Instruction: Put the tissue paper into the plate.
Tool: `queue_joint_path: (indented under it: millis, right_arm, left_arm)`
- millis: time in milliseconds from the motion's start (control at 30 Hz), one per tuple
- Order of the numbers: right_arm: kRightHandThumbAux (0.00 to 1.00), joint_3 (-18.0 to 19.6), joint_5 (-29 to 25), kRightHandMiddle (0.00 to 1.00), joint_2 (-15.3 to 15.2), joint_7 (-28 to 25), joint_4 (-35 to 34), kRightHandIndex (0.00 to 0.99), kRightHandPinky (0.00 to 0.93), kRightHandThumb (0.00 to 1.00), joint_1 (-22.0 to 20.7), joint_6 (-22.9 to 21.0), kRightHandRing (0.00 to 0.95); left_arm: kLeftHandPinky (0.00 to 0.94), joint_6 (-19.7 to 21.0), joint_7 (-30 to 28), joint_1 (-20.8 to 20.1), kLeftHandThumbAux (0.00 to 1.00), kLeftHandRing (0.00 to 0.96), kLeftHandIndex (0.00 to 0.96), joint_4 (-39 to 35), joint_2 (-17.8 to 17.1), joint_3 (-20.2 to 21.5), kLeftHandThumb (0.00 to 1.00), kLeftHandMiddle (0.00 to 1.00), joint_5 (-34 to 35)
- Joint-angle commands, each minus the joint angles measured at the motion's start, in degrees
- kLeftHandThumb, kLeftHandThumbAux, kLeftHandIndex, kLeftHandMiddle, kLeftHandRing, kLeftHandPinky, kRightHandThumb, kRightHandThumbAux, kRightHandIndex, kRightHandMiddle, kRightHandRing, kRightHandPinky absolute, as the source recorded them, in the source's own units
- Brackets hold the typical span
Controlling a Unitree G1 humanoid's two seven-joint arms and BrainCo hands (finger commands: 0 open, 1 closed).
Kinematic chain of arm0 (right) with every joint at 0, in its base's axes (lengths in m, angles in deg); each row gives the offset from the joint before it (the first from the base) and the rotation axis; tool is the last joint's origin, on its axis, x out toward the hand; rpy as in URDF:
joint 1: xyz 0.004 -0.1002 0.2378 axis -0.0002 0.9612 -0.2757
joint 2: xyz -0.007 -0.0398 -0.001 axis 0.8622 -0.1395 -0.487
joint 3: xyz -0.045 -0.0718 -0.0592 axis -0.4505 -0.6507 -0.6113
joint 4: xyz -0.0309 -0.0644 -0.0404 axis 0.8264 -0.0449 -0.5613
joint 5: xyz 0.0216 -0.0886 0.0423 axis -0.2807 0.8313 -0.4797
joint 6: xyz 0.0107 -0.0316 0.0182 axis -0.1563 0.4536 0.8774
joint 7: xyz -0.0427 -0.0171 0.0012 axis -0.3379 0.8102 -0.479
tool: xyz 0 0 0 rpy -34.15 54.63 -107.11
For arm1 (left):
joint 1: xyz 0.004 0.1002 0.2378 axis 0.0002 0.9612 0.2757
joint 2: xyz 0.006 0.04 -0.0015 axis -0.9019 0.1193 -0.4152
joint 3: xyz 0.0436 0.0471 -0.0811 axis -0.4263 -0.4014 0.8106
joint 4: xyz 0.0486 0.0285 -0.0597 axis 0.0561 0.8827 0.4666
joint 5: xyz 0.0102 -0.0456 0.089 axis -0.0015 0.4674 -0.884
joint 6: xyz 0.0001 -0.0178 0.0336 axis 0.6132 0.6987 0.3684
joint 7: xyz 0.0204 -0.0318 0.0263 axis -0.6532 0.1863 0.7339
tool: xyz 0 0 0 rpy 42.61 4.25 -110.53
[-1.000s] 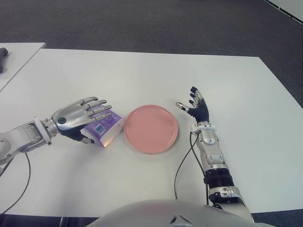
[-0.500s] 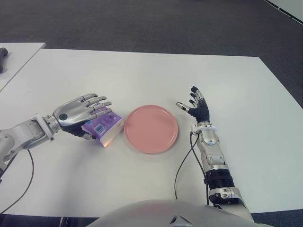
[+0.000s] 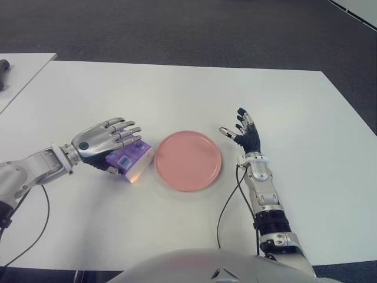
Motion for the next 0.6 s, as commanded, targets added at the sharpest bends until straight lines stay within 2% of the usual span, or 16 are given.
queue_joint_path:
  millis: [33,133,233,333,400,500,600]
  right_arm:
    - [0.745,3.8,-0.8,0.066,-0.2,5.0,26.2,0.326,0.034,0.522,-6.7,8.1,0.019]
    - [0.728,3.6,0.1,0.064,-1.0,5.9,30.5,0.384,0.031,0.632,-7.8,10.9,0.012]
    - [0.723,3.4,0.8,0.065,-1.6,6.8,35.0,0.402,0.031,0.666,-9.7,13.3,0.011]
    - [0.661,3.3,0.8,0.053,-2.3,6.5,39.7,0.279,0.018,0.462,-11.3,15.6,0.003]
    - [0.647,3.4,0.3,0.049,-2.5,5.6,41.1,0.248,0.015,0.411,-11.8,16.9,0.001]
    - [0.668,3.9,-0.9,0.027,-2.6,3.5,43.0,0.145,0.017,0.318,-12.4,18.8,0.000]
    - [0.685,4.6,-1.8,0.015,-2.6,2.3,45.2,0.096,0.020,0.269,-13.1,20.8,0.000]
  left_arm:
    - [0.000,0.0,0.5,-1.4,0.275,0.000,0.000,1.9,0.8,-2.0,0.344,0.000,-1.2]
    - [0.000,-0.2,0.3,-1.7,0.274,0.000,0.000,2.3,0.8,-2.3,0.348,0.000,-1.3]
    - [0.000,-0.4,0.2,-2.2,0.277,0.000,0.000,3.0,0.9,-2.7,0.357,0.000,-1.5]
    - [0.000,-0.5,0.2,-2.5,0.280,0.000,0.000,3.6,0.9,-3.2,0.371,0.000,-1.8]
    - [0.000,-0.6,0.3,-2.6,0.280,0.000,0.000,3.9,0.8,-3.4,0.374,0.000,-1.8]
    - [0.000,-0.8,0.6,-2.7,0.281,0.000,0.000,4.6,0.7,-4.0,0.389,0.000,-2.0]
    - [0.000,-0.9,1.0,-2.9,0.280,0.000,0.000,5.2,0.5,-4.5,0.397,0.000,-2.1]
